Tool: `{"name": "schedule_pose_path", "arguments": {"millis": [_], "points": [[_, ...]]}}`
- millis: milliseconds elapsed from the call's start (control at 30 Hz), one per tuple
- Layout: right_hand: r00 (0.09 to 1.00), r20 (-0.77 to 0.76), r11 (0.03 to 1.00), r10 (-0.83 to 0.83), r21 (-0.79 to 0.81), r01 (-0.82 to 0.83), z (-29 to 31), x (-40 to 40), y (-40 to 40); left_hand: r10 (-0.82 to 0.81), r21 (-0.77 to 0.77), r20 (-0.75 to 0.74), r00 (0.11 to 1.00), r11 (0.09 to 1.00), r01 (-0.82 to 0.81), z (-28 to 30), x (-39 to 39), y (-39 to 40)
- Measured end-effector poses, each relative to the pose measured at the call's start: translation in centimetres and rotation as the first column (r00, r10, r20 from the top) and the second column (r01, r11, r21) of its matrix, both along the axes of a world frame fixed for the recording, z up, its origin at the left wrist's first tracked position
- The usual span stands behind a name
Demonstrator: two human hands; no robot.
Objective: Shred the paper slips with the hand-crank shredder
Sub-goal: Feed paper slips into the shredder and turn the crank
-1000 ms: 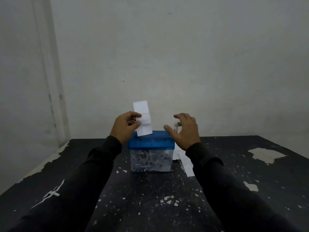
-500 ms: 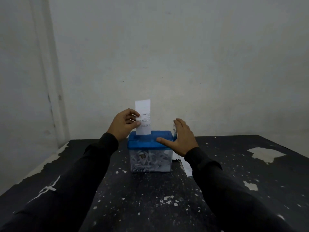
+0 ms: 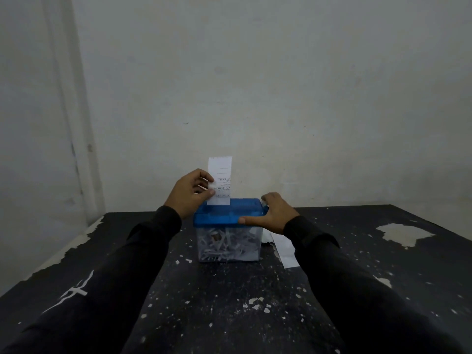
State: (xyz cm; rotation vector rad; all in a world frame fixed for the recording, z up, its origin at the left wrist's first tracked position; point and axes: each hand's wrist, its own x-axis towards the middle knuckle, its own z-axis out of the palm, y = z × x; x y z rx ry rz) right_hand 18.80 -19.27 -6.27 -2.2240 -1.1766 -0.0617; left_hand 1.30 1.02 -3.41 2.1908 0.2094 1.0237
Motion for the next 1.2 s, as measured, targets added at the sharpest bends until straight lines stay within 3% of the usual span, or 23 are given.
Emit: {"name": "schedule_pose_path", "arguments": {"millis": [167, 267, 367, 533, 700, 800, 900, 1000, 1067, 1200], "points": [[0.987, -0.16, 0.999, 0.012, -0.032, -0.018, -0.2, -0.2, -0.1, 0.0, -0.033, -0.024, 1.0, 0.999, -0.001, -0.3, 0.0, -0.1], [0.984, -0.175, 0.996, -0.032, -0.093, 0.016, 0.2, -0.6, -0.3, -0.01, -0.084, -0.046, 0.999, 0.996, 0.006, -1.0, 0.4, 0.1], [0.982, -0.175, 0.992, -0.076, -0.115, 0.056, 0.5, -1.2, -0.2, -0.013, -0.091, -0.165, 0.986, 0.996, -0.002, -2.5, 1.0, 0.0], [0.968, -0.217, 0.985, -0.126, -0.144, 0.096, 0.7, -1.9, -0.1, 0.005, -0.004, -0.184, 0.983, 1.0, -0.006, -3.2, 2.0, -0.6], [0.97, -0.092, 0.97, -0.226, -0.108, 0.216, 0.1, -3.0, -1.3, 0.021, -0.05, -0.161, 0.987, 0.998, -0.029, -3.4, 2.1, -1.4], [0.97, -0.068, 0.971, -0.233, 0.044, 0.236, 0.2, -3.8, -1.9, 0.006, -0.054, -0.162, 0.987, 0.998, -0.015, -3.2, 2.1, -1.4], [0.924, -0.371, 0.898, -0.093, 0.371, 0.239, 2.1, -3.5, -2.2, 0.008, -0.059, -0.178, 0.984, 0.998, -0.019, -3.1, 2.2, -1.1], [0.787, -0.589, 0.829, 0.184, 0.523, 0.198, 3.8, -2.3, -1.8, 0.026, -0.063, -0.18, 0.983, 0.997, -0.037, -3.0, 2.2, -1.1], [0.778, -0.596, 0.804, 0.199, 0.553, 0.217, 3.9, -1.3, -1.1, 0.028, -0.066, -0.181, 0.983, 0.997, -0.04, -3.0, 2.2, -1.0], [0.856, -0.507, 0.802, 0.102, 0.551, 0.231, 2.8, 0.9, 0.6, 0.045, -0.065, -0.189, 0.981, 0.996, -0.058, -3.2, 2.2, -1.1]]}}
